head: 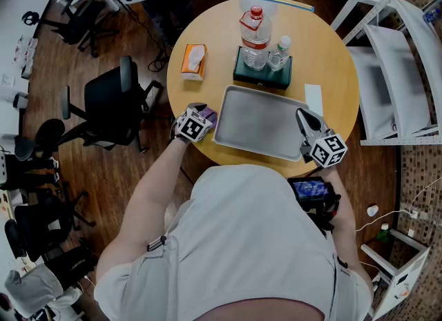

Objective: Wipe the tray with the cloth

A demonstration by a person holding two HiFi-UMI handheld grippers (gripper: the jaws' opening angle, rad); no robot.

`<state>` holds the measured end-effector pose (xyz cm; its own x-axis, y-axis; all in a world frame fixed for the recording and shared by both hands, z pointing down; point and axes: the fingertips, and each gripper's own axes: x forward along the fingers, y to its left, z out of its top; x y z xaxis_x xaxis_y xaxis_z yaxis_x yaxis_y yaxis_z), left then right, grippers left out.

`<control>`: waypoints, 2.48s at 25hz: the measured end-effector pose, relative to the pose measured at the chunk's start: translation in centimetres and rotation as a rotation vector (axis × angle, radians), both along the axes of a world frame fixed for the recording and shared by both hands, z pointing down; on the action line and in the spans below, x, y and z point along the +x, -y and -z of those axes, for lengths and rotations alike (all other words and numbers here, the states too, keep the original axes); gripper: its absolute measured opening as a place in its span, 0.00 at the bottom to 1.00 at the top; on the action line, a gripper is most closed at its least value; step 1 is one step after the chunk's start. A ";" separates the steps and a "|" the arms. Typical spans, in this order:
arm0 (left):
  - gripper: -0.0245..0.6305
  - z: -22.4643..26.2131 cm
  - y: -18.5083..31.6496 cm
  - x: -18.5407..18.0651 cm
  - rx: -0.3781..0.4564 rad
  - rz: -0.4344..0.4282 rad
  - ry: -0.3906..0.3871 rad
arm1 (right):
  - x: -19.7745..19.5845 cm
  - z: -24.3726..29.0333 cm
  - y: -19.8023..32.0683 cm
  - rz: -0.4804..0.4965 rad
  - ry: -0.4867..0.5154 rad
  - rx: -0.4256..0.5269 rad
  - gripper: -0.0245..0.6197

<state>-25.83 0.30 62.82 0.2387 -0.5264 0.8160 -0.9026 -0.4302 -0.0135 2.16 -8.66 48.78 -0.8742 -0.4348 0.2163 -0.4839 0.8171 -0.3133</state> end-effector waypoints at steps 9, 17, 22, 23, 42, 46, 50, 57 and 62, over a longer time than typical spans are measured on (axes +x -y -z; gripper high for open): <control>0.40 -10.5 -5.6 -3.1 -0.385 0.006 0.112 | 0.5 -0.4 0.3 -0.026 -0.005 -0.015 0.04; 0.15 -7.4 -3.7 -4.7 -0.246 0.066 0.146 | 0.9 -0.4 0.1 -0.037 -0.007 -0.017 0.04; 0.15 -3.2 1.0 -2.1 -0.111 -0.070 0.140 | 0.9 -0.8 0.2 -0.043 -0.002 -0.022 0.04; 0.15 -2.8 1.9 -1.2 -0.099 -0.113 0.149 | 1.0 -0.8 0.1 -0.045 -0.001 -0.025 0.04; 0.15 -9.9 11.7 4.9 -0.119 -0.803 0.647 | 8.3 -2.4 -1.3 -0.282 -0.030 -0.090 0.04; 0.14 -9.8 10.5 5.5 -0.131 -0.816 0.639 | 8.7 -3.3 -2.1 -0.282 -0.030 -0.106 0.04; 0.14 -9.7 7.0 6.3 -0.130 -0.860 0.654 | 7.6 -3.1 -2.0 -0.250 -0.018 -0.100 0.04; 0.14 -9.7 -1.4 7.8 -0.127 -0.863 0.631 | 5.9 -3.4 -2.2 -0.193 -0.007 -0.103 0.04; 0.14 -9.7 -5.4 8.8 -0.152 -0.869 0.592 | 5.1 -3.5 -2.9 -0.154 0.000 -0.105 0.04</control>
